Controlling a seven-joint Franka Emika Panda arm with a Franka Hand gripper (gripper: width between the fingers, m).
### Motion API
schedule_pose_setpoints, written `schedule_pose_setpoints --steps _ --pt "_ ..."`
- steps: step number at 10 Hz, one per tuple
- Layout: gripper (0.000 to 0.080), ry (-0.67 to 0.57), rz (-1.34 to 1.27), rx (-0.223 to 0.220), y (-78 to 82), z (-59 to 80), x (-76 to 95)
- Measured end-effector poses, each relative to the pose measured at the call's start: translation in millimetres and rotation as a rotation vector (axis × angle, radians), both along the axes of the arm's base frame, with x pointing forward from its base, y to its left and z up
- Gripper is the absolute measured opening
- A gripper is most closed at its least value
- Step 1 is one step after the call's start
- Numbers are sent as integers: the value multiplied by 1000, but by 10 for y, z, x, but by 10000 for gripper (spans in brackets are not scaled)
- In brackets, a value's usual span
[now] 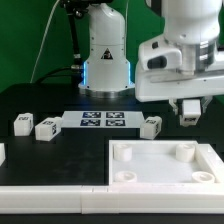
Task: Assemble one leg
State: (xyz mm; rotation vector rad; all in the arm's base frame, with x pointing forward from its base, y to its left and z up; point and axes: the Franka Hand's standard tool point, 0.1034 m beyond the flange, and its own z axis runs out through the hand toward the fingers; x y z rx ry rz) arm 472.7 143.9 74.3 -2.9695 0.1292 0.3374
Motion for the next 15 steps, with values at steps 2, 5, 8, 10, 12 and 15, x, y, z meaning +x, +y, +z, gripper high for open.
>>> schedule_pose_setpoints --steps 2,5,8,10,12,15 --pt "287 -122 -11 -4 -24 214 135" --pt "287 -326 -26 -9 1 222 227" --pt "287 -329 50 -6 -136 219 364" --pt "287 -354 71 3 -227 284 655" --pt "287 -375 59 15 -250 331 1017" --pt "287 -427 72 26 -235 390 1369"
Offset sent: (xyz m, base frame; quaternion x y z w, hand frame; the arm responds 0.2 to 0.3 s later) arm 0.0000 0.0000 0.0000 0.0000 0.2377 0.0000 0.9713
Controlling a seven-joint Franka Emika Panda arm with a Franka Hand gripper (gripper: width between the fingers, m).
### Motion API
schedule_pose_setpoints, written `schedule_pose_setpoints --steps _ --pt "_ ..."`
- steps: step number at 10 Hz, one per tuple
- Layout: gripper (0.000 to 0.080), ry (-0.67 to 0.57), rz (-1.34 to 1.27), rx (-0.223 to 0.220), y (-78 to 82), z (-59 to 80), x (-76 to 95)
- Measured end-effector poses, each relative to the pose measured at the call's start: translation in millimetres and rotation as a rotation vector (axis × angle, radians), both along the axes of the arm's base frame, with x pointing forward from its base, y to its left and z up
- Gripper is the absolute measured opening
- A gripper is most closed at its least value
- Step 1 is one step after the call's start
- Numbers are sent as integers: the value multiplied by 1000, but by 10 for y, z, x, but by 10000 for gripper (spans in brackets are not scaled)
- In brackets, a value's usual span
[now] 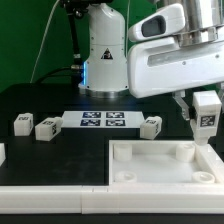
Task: Assemble one leg
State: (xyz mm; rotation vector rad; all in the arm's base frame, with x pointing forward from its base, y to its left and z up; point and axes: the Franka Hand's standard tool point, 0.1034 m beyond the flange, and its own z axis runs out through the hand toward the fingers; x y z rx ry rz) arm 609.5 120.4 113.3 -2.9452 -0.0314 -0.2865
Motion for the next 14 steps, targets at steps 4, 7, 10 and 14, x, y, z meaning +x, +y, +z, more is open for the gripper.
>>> schedule_pose_setpoints --steps 4,7,10,14 --pt "287 -239 -40 -22 -61 -7 3" --pt "287 -271 13 -51 -103 -122 -35" --pt "287 -237 54 -53 -55 -211 33" --pt "287 -229 61 -47 -44 -333 188"
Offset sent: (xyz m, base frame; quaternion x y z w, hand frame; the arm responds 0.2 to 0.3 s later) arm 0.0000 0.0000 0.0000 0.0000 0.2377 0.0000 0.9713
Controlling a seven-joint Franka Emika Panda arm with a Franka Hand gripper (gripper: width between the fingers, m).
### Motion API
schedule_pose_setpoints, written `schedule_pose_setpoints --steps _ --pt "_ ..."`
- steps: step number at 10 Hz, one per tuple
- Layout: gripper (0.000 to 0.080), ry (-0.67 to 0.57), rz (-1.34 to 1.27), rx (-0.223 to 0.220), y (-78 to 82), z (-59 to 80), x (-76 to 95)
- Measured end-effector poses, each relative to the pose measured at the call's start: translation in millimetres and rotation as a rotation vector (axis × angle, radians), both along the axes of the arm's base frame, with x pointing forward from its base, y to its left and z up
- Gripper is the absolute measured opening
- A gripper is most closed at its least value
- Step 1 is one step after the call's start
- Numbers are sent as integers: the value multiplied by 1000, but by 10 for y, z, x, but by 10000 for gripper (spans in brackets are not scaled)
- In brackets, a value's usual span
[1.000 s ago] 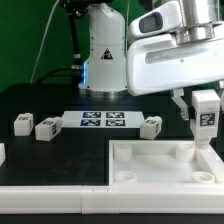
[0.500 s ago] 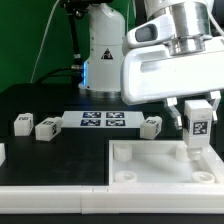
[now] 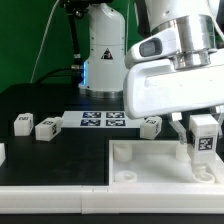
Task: Assemble one leg
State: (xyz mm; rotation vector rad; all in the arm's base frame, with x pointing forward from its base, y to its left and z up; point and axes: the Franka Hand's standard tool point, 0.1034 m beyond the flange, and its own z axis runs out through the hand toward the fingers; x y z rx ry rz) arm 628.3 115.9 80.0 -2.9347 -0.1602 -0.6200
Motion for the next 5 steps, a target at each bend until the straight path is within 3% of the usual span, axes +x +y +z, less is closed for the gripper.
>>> schedule_pose_setpoints --steps 5 --pt "287 -2 -4 1 7 -133 6"
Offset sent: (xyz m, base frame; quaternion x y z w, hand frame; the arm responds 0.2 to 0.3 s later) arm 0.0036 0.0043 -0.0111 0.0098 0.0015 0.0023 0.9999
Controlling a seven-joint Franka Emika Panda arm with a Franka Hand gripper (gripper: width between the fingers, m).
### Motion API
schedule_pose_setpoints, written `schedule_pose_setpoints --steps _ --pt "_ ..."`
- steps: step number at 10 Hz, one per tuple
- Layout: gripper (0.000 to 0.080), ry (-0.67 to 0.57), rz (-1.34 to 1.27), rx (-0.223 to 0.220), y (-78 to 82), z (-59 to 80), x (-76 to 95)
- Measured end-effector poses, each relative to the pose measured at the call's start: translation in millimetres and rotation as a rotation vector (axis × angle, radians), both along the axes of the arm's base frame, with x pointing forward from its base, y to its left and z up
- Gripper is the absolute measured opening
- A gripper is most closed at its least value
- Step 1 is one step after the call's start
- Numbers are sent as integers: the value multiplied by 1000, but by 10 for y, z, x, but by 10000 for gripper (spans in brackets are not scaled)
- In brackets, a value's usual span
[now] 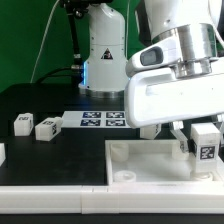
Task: Assemble one leg
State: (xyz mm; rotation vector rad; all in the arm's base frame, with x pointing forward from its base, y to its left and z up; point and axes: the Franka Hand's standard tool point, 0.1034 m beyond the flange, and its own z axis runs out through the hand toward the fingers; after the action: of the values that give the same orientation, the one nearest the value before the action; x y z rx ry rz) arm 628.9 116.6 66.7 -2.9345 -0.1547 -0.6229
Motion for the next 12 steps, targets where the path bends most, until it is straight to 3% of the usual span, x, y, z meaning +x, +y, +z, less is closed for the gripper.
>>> schedule_pose_setpoints --steps 6,8,12 --pt "288 -70 -12 -3 8 6 41" --pt "601 -70 -12 -3 7 6 41" --pt "649 -66 -8 -4 7 10 41"
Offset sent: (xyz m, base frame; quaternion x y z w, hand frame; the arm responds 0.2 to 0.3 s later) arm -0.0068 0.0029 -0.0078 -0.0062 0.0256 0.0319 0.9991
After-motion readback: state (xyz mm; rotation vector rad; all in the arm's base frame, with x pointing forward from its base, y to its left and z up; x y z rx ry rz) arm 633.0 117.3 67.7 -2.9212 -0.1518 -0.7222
